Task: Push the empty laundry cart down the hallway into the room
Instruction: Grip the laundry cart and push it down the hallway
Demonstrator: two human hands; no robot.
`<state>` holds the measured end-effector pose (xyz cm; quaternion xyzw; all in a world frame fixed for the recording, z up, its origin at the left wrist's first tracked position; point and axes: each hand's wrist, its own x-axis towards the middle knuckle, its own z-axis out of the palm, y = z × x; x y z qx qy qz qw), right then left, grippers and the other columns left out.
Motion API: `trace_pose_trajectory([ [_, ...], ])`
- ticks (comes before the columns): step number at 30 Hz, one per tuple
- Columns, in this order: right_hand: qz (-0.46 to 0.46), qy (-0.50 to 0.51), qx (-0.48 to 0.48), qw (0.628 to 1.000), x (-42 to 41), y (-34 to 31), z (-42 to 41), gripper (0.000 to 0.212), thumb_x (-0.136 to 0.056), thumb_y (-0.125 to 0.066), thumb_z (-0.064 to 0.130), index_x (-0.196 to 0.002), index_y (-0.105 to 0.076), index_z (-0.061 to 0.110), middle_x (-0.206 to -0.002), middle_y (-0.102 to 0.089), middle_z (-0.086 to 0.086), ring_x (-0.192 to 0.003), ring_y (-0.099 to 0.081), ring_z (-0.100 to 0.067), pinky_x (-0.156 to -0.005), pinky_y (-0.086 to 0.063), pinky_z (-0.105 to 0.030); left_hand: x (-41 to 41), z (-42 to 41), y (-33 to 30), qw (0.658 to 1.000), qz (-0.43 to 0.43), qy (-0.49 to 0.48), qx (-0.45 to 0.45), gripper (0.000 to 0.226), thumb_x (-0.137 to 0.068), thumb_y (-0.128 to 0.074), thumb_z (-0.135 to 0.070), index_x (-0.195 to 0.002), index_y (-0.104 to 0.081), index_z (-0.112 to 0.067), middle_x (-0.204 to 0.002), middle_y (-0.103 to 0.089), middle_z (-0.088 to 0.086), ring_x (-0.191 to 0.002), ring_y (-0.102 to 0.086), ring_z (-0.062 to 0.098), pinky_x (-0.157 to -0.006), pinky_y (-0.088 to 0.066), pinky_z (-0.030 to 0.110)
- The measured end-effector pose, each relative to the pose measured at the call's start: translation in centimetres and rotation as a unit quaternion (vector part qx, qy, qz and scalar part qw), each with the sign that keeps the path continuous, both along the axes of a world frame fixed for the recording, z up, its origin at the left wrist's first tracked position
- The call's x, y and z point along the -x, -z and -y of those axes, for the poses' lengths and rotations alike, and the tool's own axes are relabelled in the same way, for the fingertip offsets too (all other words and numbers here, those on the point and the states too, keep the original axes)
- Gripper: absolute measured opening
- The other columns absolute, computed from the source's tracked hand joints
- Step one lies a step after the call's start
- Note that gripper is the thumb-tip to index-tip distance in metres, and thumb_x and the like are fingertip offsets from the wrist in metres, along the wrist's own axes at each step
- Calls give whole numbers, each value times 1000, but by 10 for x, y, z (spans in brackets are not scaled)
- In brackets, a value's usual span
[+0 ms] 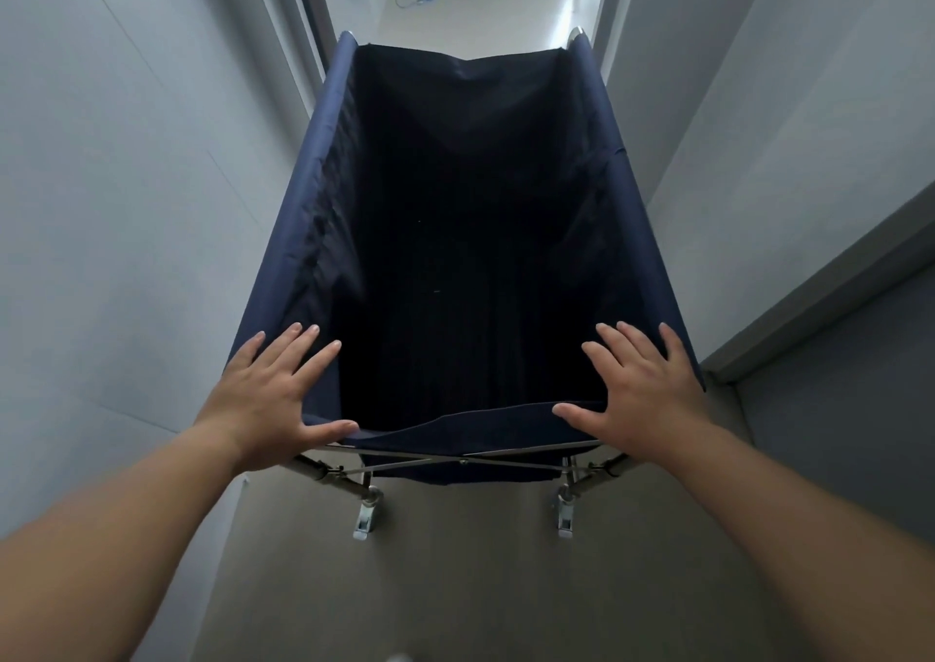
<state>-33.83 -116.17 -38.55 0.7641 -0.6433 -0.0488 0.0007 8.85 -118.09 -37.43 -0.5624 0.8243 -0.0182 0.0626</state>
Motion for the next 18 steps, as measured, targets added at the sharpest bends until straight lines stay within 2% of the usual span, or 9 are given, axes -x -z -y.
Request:
trace_pose_trajectory([
  [5,-7,2,-5,1000,2,-3,47,103,-72,-6,93,-146,-37,28,-161,-28,2,-150,-14,-19,-119,5,-53,2,47,0,1000,5,5,-2,98,-74,-27,-89,-149,-30,-26,-155,-33,7,-145,-22,22,-115,-12,46],
  [18,-8,12,1,1000,-2,-5,222,97,-75,-18,90,-143,-43,26,-158,-34,0,-148,-23,-20,-120,-3,-54,-3,229,0,1000,7,17,-16,94,-77,-28,-88,-148,-30,-28,-155,-33,4,-145,-20,20,-115,-14,49],
])
